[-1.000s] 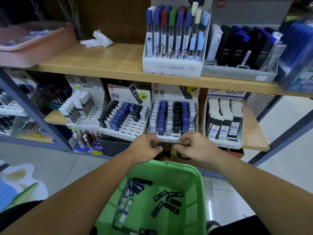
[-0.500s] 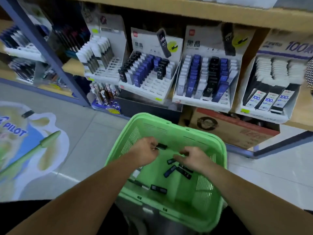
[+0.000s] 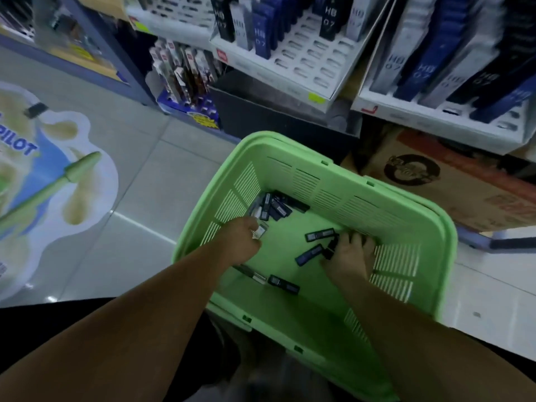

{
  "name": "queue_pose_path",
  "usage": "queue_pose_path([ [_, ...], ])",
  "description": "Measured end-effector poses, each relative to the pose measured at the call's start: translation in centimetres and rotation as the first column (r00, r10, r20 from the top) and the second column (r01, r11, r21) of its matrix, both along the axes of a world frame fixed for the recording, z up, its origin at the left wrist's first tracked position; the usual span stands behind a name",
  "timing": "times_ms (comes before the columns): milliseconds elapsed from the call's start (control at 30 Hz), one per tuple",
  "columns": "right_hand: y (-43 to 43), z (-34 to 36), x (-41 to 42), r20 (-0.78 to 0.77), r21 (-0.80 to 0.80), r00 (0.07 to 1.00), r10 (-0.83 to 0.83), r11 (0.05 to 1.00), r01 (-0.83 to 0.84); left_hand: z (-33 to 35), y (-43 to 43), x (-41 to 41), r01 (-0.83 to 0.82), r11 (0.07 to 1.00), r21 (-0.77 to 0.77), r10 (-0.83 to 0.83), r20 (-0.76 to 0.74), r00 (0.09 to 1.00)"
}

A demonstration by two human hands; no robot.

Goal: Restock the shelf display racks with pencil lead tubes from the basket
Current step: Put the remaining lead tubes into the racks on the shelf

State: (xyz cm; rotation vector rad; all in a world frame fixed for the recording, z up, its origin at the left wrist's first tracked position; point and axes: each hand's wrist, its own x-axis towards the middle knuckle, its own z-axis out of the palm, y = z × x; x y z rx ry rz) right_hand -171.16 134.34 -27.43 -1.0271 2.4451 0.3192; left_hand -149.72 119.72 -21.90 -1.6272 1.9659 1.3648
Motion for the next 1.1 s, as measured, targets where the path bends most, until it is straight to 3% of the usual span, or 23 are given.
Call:
queue_pose_path([
  [133, -0.4, -0.4, 0.0, -0.102, 0.065, 0.992, 0.071, 0.996, -0.065, -1.8, -0.1, -0.1, 0.025, 0.999, 0.02, -0.026, 0.029, 0.999],
  [300, -0.1, -0.7, -0.1, -0.059, 0.059, 0.998, 0.011, 0.998, -0.008, -2.3, -0.3, 0.4, 0.05, 0.994, 0.099, -0.055, 0.053, 0.997],
  [400, -0.1, -1.0, -0.5, 0.129, -0.04, 0.979, -0.158, 0.986, 0.165, -2.1, -0.3, 0.4, 0.092, 0.992, 0.089, -0.096, 0.051, 0.994],
  [467, -0.3, -1.0, -0.8, 0.282, -0.085, 0.915, -0.289, 0.942, 0.324, -1.8, -0.1, 0.5, 0.115, 0.991, 0.071, -0.119, 0.053, 0.992],
  [567, -0.4, -0.9, -0.4, 0.36, -0.046, 0.858, -0.367, 0.911, 0.409, -1.0, 0.1, 0.5, 0.137, 0.986, 0.095, -0.141, 0.042, 0.989],
  [767, -0.5, -0.8, 1.9, 0.497, -0.119, 0.817, -0.293, 0.909, 0.399, 0.8, 0.1, 1.5, 0.181, 0.979, 0.098, -0.185, 0.032, 0.982],
  [933, 0.0, -1.2, 2.1, 0.442, -0.108, 0.879, -0.178, 0.962, 0.249, 1.8, 0.6, 1.4, 0.233, 0.969, 0.081, -0.237, 0.043, 0.971],
  [1100, -0.2, -0.6, 3.1, 0.424, -0.121, 0.879, -0.217, 0.948, 0.293, 2.5, 0.9, 0.8, 0.216, 0.972, 0.092, -0.219, 0.025, 0.975],
])
